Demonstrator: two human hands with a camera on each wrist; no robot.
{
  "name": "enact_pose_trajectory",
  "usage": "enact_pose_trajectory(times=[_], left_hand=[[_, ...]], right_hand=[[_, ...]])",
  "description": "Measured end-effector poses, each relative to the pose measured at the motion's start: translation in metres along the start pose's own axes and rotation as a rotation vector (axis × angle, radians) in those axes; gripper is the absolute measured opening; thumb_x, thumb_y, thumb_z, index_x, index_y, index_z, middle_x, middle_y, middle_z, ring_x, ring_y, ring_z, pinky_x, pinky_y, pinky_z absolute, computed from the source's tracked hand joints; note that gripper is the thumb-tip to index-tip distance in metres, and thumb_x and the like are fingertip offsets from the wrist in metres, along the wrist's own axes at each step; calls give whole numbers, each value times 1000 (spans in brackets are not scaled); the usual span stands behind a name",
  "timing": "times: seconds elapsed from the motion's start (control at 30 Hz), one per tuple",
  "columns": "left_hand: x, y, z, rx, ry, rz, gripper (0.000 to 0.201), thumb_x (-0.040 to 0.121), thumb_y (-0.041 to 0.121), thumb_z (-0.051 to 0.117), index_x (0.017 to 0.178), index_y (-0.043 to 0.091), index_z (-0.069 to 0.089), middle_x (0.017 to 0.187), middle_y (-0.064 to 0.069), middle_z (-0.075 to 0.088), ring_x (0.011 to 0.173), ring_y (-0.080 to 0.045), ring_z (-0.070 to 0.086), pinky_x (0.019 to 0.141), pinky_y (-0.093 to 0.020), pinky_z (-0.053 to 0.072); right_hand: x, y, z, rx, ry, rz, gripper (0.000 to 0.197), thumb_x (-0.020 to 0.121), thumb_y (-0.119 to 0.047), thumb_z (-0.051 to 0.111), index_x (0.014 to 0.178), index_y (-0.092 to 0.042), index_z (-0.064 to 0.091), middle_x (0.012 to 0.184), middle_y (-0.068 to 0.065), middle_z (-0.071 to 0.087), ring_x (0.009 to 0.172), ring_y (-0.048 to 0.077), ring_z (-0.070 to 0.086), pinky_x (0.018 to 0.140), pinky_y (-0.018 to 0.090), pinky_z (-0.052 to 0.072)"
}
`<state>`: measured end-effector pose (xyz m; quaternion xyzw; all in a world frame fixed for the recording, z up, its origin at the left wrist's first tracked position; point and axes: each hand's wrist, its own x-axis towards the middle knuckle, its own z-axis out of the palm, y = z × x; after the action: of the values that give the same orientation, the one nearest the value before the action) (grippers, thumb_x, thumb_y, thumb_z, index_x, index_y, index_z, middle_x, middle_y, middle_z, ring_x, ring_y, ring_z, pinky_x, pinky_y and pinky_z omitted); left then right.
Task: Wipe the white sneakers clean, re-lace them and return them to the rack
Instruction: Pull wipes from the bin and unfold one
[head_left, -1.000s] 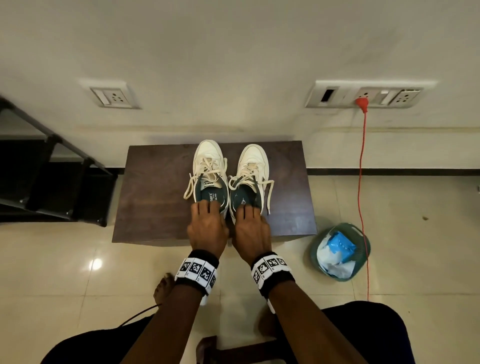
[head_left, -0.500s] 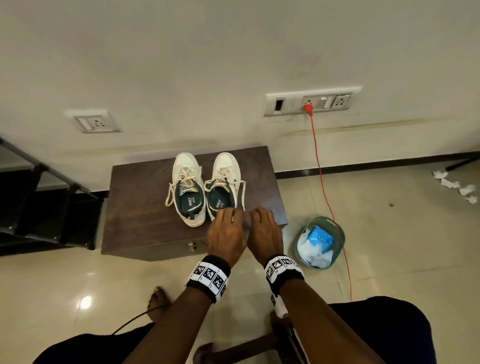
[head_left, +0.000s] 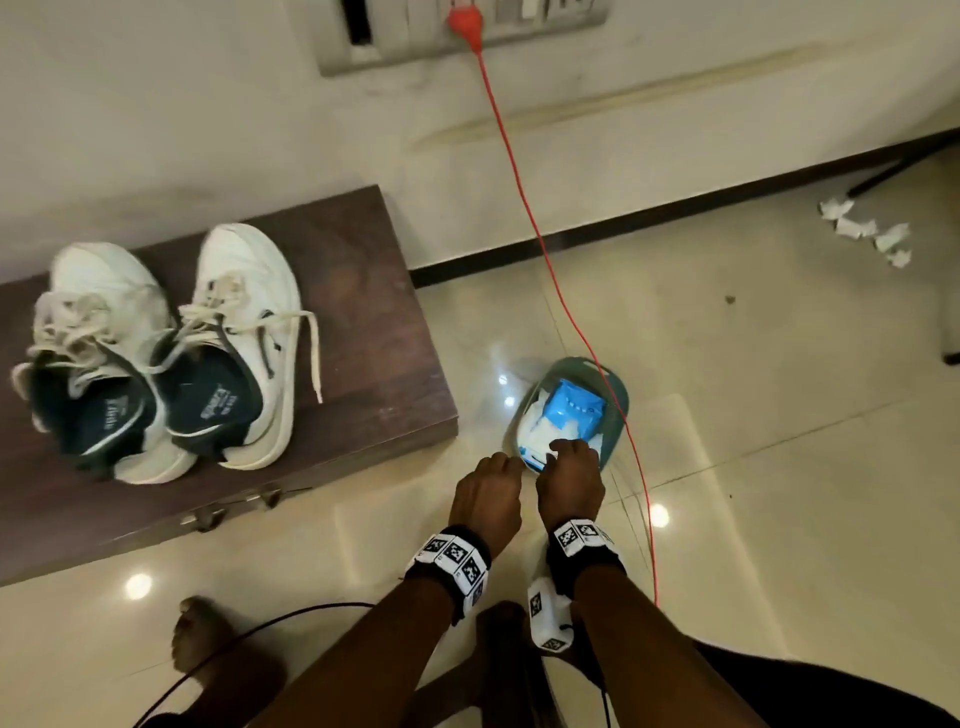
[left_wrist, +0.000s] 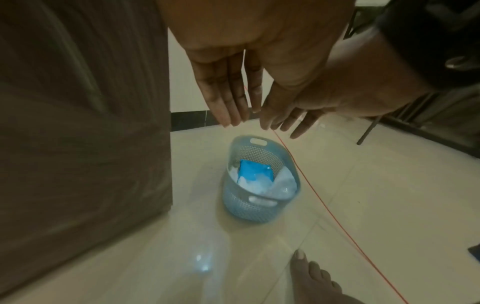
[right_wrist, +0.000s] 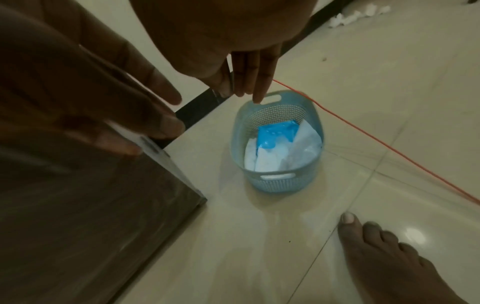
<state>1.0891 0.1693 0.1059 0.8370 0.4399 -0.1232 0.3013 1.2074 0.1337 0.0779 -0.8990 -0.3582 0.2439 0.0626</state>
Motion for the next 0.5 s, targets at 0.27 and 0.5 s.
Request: enact_pose_trajectory(times=[0.27,0.5], left_hand=[[86,-5,68,38,-118,119,40,77,7,70,117,11,67,114,-9,67,105,-31,65,81,-40,58],[154,3,98,-13,-145,152,34,86,1,55,119,6,62,119,-16,63,111,-36,59,97,-42,50]], right_hand=[[100,61,68,116,10,53,16,87,2,62,96,3,75,105,24,68,103,41,63,85,43,50],[149,87,120,-28,-158,30,17,90,-7,59,87,-1,74,98,20,68,93,37,67,76,37,49]])
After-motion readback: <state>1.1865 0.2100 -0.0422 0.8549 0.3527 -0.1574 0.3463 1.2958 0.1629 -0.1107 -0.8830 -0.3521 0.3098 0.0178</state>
